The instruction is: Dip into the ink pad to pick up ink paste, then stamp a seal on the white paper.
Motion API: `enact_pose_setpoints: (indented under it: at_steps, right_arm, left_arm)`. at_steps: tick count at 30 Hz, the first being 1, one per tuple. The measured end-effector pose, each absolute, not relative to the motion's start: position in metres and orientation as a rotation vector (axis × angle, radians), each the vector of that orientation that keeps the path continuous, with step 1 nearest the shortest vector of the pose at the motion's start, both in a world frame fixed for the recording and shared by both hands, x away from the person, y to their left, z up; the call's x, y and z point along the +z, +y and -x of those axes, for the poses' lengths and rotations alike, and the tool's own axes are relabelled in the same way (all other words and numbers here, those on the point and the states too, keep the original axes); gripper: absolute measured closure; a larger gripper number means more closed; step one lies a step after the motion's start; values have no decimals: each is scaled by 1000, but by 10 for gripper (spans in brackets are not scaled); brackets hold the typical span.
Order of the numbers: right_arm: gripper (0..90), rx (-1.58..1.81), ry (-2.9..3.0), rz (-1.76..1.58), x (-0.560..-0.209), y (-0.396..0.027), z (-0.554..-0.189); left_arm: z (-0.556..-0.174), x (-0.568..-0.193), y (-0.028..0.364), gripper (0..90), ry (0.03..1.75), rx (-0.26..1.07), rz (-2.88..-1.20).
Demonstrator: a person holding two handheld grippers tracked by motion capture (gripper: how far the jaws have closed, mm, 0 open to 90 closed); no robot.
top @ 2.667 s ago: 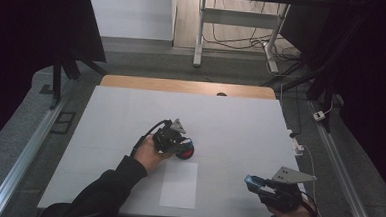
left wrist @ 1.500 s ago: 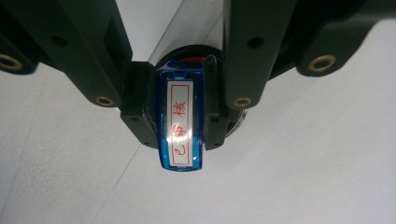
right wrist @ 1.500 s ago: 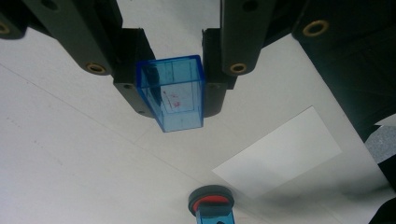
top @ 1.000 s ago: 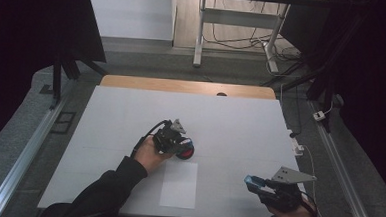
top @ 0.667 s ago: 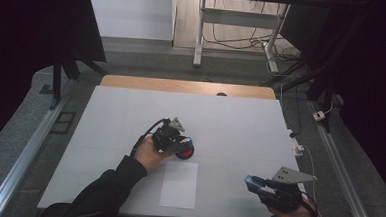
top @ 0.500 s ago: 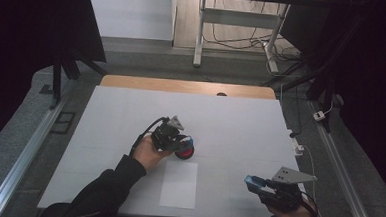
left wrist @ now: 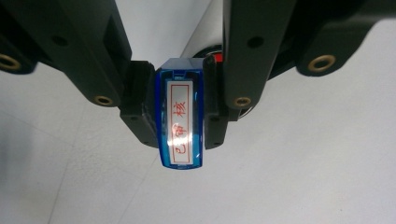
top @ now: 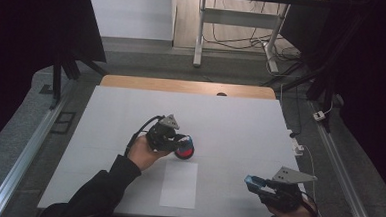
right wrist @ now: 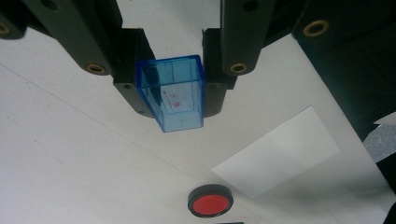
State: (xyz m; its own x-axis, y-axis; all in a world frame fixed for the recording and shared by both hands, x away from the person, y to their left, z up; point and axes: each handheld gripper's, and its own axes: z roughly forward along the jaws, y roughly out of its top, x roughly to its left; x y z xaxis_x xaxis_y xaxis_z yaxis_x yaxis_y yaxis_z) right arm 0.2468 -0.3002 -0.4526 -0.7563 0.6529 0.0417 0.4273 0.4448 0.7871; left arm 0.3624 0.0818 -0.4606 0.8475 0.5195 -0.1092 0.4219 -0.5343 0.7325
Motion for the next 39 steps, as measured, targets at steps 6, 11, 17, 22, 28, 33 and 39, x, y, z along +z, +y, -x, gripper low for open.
enact_pose_setpoints:
  at_steps: [6, 11, 17, 22, 28, 33, 39]
  right_arm:
    - [678, 1208, 2432, -932, -453, -300, -247]
    - [678, 1208, 2432, -931, -453, -300, -247]
    - [678, 1208, 2433, -930, -453, -300, -247]
    - [678, 1212, 2435, -928, -453, -300, -247]
    - [678, 1210, 2437, -929, -453, -300, -247]
    - [678, 1210, 2436, -925, -453, -300, -246]
    - [678, 1209, 2436, -930, -453, -300, -247]
  left_arm:
    - [-355, -456, 86, 700, 672, 136, -2196]
    - [-347, -452, 88, 700, 657, 131, -2193]
    - [-339, -448, 90, 700, 637, 129, -2191]
    - [-333, -446, 91, 700, 608, 117, -2188]
    - [-327, -444, 94, 700, 599, 111, -2189]
    - [-322, -442, 96, 700, 595, 109, -2180]
    - [-316, -441, 101, 700, 594, 116, -2173]
